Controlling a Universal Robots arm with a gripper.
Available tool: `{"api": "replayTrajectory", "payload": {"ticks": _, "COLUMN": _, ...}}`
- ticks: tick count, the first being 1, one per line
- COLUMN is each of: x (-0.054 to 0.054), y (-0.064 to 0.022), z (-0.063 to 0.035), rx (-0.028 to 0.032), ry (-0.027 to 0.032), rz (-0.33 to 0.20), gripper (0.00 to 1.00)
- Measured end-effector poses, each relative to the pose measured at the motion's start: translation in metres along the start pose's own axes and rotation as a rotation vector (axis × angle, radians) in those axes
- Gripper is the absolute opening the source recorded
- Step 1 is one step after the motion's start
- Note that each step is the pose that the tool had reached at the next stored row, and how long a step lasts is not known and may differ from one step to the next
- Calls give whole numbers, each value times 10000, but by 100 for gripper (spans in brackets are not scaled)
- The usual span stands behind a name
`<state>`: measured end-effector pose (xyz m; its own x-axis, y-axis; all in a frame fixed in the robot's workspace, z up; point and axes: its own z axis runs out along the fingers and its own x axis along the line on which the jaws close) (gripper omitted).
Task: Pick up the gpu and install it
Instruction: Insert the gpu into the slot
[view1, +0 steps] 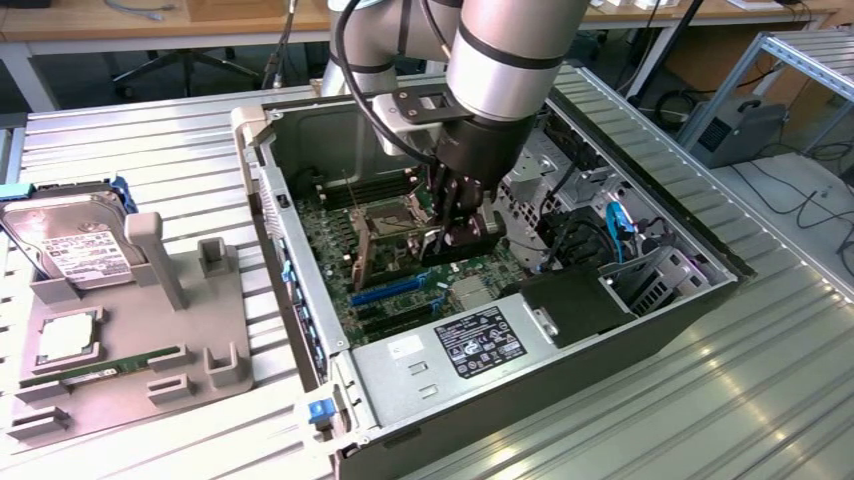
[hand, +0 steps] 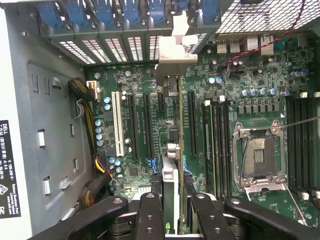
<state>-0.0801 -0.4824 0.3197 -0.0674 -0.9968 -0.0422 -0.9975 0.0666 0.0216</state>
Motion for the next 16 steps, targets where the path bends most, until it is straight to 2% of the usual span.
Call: {"api": "replayTrajectory", "payload": {"ticks": 16, "x": 23, "y": 4, "z": 21, "rx": -1, "ry": 0, "rz": 0, "gripper": 27}}
